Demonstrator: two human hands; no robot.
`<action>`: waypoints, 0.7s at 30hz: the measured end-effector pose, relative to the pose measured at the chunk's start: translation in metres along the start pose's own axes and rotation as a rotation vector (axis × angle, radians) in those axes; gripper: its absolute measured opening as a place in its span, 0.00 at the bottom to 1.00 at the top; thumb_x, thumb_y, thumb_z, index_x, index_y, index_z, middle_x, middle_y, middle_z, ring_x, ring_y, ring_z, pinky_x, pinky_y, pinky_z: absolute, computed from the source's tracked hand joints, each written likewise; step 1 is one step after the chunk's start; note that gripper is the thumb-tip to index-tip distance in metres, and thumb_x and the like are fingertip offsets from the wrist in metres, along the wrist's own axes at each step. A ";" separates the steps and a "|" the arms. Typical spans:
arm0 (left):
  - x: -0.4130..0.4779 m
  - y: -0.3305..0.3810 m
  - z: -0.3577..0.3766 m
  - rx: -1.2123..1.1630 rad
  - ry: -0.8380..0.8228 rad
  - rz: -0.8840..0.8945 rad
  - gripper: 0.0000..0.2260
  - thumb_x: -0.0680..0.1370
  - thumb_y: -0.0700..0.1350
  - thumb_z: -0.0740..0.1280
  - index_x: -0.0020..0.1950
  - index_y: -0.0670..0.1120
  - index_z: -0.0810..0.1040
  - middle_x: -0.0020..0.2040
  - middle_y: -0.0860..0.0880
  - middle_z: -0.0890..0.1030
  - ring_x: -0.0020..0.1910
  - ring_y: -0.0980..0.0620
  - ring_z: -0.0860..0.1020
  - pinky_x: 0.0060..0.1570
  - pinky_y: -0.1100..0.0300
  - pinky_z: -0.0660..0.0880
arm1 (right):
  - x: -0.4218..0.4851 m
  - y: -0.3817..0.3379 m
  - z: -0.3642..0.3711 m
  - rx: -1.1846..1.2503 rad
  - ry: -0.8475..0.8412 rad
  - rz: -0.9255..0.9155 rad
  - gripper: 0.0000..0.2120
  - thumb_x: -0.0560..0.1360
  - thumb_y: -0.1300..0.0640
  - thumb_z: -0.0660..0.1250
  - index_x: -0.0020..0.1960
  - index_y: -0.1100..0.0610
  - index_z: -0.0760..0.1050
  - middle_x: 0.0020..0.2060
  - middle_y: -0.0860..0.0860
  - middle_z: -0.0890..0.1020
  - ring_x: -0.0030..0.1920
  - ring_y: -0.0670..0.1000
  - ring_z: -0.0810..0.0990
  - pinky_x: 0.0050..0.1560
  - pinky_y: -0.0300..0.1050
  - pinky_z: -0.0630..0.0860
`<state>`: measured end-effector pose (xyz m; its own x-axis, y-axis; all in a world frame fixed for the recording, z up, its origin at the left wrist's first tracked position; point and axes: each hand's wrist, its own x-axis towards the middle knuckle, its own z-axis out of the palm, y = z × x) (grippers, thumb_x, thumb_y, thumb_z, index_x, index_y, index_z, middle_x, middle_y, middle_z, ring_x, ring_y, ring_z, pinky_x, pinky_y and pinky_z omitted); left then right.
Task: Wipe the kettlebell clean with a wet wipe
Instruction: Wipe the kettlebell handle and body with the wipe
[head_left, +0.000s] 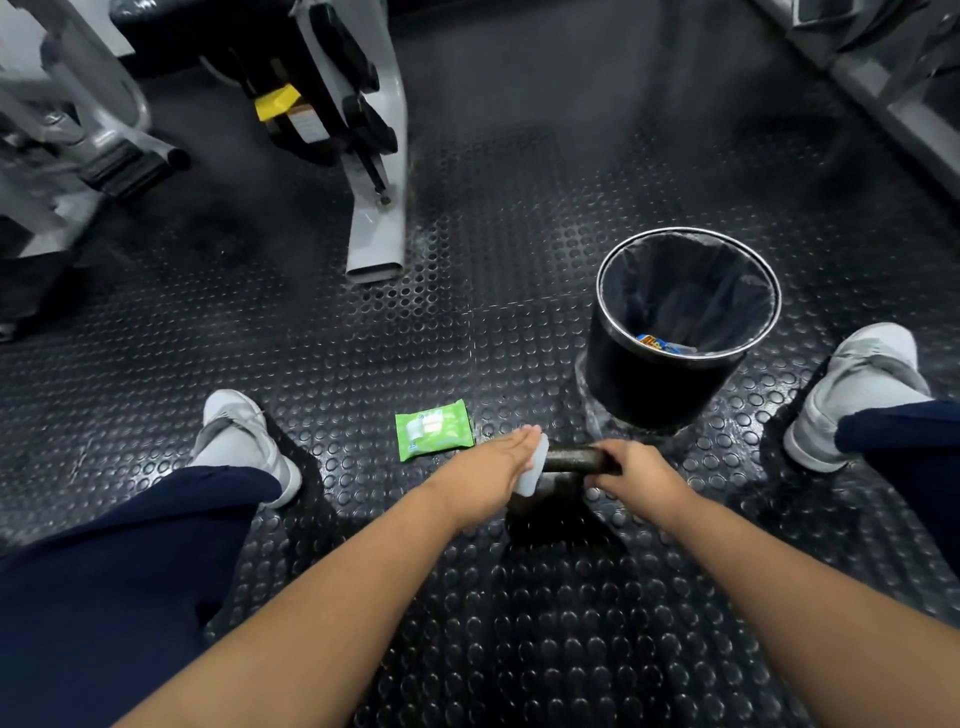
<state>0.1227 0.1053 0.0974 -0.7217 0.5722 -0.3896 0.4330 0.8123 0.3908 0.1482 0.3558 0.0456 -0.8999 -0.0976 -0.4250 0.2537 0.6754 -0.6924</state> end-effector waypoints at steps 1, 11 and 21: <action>0.004 0.005 -0.001 0.009 -0.009 0.009 0.24 0.89 0.49 0.48 0.85 0.49 0.50 0.84 0.51 0.52 0.82 0.55 0.53 0.79 0.62 0.47 | 0.001 0.001 0.000 -0.002 0.004 -0.003 0.13 0.70 0.57 0.77 0.51 0.45 0.81 0.40 0.44 0.85 0.43 0.42 0.82 0.44 0.37 0.73; 0.033 0.043 0.008 0.045 0.023 0.057 0.24 0.88 0.43 0.51 0.84 0.44 0.51 0.84 0.46 0.53 0.82 0.50 0.54 0.79 0.60 0.47 | 0.004 0.004 0.002 -0.026 0.014 -0.008 0.11 0.69 0.56 0.78 0.46 0.45 0.79 0.39 0.45 0.84 0.42 0.45 0.82 0.43 0.42 0.76; -0.007 -0.009 0.001 -0.080 0.024 -0.060 0.23 0.89 0.51 0.51 0.84 0.51 0.53 0.83 0.55 0.55 0.81 0.58 0.55 0.74 0.70 0.45 | 0.005 0.006 0.003 0.010 0.014 0.009 0.12 0.70 0.56 0.78 0.49 0.44 0.80 0.41 0.45 0.84 0.44 0.45 0.82 0.44 0.41 0.75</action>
<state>0.1243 0.0941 0.0954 -0.7581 0.5194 -0.3943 0.3450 0.8326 0.4334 0.1465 0.3570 0.0377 -0.9024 -0.0814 -0.4231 0.2651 0.6692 -0.6942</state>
